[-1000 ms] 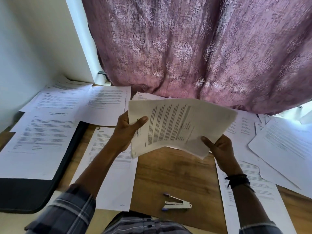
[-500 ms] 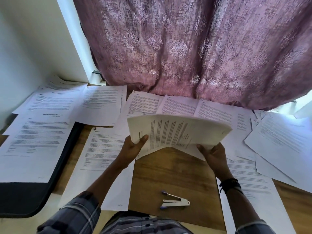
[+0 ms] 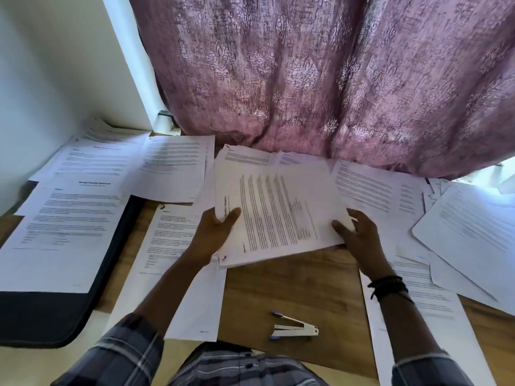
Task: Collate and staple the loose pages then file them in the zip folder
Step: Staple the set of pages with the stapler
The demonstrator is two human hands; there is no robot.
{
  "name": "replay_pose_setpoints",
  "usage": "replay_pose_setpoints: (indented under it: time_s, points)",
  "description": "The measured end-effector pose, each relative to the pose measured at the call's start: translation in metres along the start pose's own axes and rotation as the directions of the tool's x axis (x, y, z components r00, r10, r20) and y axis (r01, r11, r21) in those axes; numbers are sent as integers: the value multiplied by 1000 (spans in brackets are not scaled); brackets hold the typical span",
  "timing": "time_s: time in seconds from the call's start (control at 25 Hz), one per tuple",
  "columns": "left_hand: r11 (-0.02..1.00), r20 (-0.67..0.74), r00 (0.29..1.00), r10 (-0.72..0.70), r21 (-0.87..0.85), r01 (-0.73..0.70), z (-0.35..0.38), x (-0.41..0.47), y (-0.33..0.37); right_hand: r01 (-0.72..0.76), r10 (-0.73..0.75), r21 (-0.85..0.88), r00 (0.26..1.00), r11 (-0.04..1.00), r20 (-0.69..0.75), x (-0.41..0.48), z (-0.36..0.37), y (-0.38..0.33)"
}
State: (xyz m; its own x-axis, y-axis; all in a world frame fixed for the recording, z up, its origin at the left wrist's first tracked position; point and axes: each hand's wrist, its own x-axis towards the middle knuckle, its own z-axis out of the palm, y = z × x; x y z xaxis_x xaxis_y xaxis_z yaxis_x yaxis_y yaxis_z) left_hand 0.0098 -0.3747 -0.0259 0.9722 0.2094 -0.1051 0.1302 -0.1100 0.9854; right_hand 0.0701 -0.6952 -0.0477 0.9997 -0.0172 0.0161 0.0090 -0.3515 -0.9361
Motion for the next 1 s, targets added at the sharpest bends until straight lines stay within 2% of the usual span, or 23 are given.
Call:
replay_pose_setpoints:
  time_s: [0.12,0.28,0.4,0.64,1.0]
  points:
    - [974,-81,971,-226,0,226,10,-10,-25,-76,82,-75,993,994,87,-1,6,5]
    - [955,-153,944,-293,-98,280,16,-29,-27,-144,151,-78,984,987,96,-7,10,13]
    - [939,-144,929,-341,-97,330,4,-53,-34,-199,203,-63,977,978,62,-9,7,15]
    - [927,16,933,-358,-116,358,-6,-78,-40,-186,190,-116,982,976,24,-12,9,11]
    - [947,-87,943,-322,-19,321,4,-88,-44,-176,181,-192,984,966,7,-12,11,15]
